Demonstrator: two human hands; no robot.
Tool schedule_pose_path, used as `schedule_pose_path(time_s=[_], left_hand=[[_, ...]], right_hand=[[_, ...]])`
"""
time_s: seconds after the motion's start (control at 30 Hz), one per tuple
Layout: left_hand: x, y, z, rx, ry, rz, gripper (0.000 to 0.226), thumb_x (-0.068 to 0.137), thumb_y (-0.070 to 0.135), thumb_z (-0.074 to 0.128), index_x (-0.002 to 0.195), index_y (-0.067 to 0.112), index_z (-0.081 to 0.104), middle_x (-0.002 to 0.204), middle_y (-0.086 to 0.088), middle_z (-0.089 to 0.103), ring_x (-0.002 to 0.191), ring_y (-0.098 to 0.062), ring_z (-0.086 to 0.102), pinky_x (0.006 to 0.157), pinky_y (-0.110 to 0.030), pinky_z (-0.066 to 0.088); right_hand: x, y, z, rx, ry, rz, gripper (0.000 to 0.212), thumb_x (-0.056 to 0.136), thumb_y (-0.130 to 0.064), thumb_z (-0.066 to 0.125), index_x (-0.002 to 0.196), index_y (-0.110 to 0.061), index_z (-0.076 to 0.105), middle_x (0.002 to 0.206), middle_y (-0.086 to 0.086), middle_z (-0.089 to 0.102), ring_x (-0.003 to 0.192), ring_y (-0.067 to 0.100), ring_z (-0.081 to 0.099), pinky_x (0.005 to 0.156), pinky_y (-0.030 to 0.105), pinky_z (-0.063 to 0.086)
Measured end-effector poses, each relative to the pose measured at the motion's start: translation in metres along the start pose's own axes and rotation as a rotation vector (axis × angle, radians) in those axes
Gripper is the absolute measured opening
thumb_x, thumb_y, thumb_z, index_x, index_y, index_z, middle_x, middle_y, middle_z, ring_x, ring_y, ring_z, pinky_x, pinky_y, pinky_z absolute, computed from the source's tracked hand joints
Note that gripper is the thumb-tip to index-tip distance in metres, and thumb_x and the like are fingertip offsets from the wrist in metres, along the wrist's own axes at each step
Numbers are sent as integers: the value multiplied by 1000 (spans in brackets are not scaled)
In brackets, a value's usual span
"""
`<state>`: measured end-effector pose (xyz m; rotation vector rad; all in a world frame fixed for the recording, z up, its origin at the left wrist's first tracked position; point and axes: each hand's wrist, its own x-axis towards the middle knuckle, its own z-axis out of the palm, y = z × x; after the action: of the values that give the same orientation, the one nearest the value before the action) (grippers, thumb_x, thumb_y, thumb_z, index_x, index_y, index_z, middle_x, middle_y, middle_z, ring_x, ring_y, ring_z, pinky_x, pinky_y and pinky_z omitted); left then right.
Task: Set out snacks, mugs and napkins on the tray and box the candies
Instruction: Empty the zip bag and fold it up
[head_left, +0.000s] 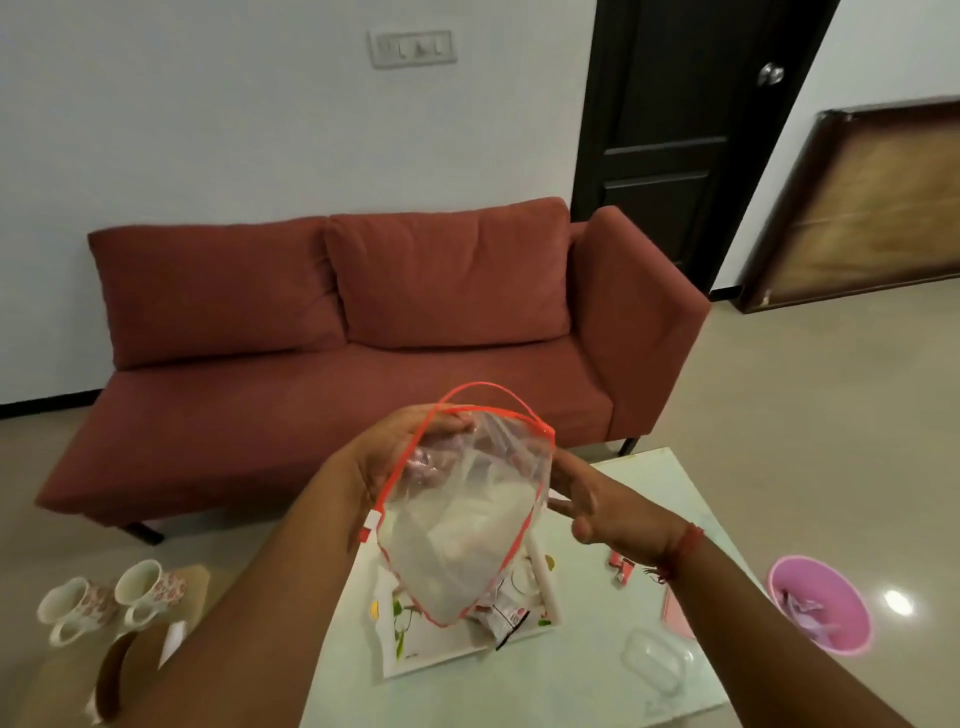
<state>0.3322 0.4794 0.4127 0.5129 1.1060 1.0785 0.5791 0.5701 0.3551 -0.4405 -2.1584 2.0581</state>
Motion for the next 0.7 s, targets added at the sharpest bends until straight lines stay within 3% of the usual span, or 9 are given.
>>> schedule_pose_path(time_s=[0.07, 0.13, 0.23, 0.3, 0.37, 0.47, 0.53, 0.63, 0.7], left_hand=[[-1, 8, 0, -6, -87, -23, 10, 94, 10, 47, 95, 6, 57, 64, -3, 40, 31, 1, 33, 26, -12, 28], [0, 10, 0, -10, -115, 0, 17, 94, 17, 46, 102, 6, 57, 58, 2, 52, 32, 0, 37, 28, -12, 32], [4, 12, -9, -238, -85, 166, 43, 93, 36, 45, 115, 2, 60, 83, -8, 71, 58, -12, 66, 51, -22, 55], [5, 6, -21, -384, -31, 294, 56, 93, 51, 45, 120, 5, 60, 110, -15, 70, 97, -27, 70, 86, -44, 57], [3, -12, -28, -445, 59, 359, 68, 92, 61, 45, 124, 4, 62, 125, -21, 62, 115, -37, 62, 102, -57, 45], [1, -52, -30, -435, 166, 331, 83, 83, 75, 44, 122, 3, 63, 127, -25, 62, 117, -40, 61, 105, -56, 43], [-3, -67, -26, -297, 193, 316, 87, 83, 76, 43, 131, 5, 56, 132, -23, 61, 123, -40, 58, 108, -57, 40], [-6, -64, -14, 160, 431, 357, 47, 85, 54, 65, 116, 18, 65, 116, -10, 72, 101, -23, 71, 88, -42, 57], [-2, -60, -12, 307, 651, 402, 22, 87, 36, 72, 104, 24, 66, 99, 0, 76, 88, -17, 72, 77, -33, 59]], right_hand=[[5, 0, 0, -197, 75, 14, 98, 70, -53, 82, 151, -40, 29, 151, -25, 40, 141, -1, 35, 117, 30, 31], [14, 2, 2, -265, 219, -10, 65, 79, -36, 81, 135, -43, 49, 130, -31, 58, 123, -9, 52, 103, 15, 42], [29, -2, 9, -101, 452, -62, 5, 90, -21, 71, 94, -20, 68, 82, -10, 72, 78, 4, 66, 77, 22, 51], [36, -5, 11, 19, 595, -85, 16, 89, -24, 69, 83, -10, 66, 68, -4, 65, 65, 9, 60, 68, 27, 52], [40, -7, 11, 120, 694, -66, 16, 92, -25, 67, 90, -9, 70, 75, 5, 70, 70, 15, 65, 67, 32, 58], [46, -14, 8, 217, 823, -43, 9, 94, -22, 66, 98, -19, 73, 91, 9, 76, 81, 20, 72, 66, 42, 63], [50, -17, 5, 162, 886, -53, 8, 93, -25, 67, 98, -23, 72, 90, 2, 77, 81, 17, 74, 61, 38, 62], [55, -22, 3, 52, 901, -59, 12, 91, -28, 69, 103, -27, 69, 92, -6, 77, 82, 15, 74, 59, 41, 62], [57, -27, 1, 48, 863, -73, 19, 90, -30, 71, 108, -27, 65, 96, -5, 76, 86, 16, 74, 62, 39, 63]])
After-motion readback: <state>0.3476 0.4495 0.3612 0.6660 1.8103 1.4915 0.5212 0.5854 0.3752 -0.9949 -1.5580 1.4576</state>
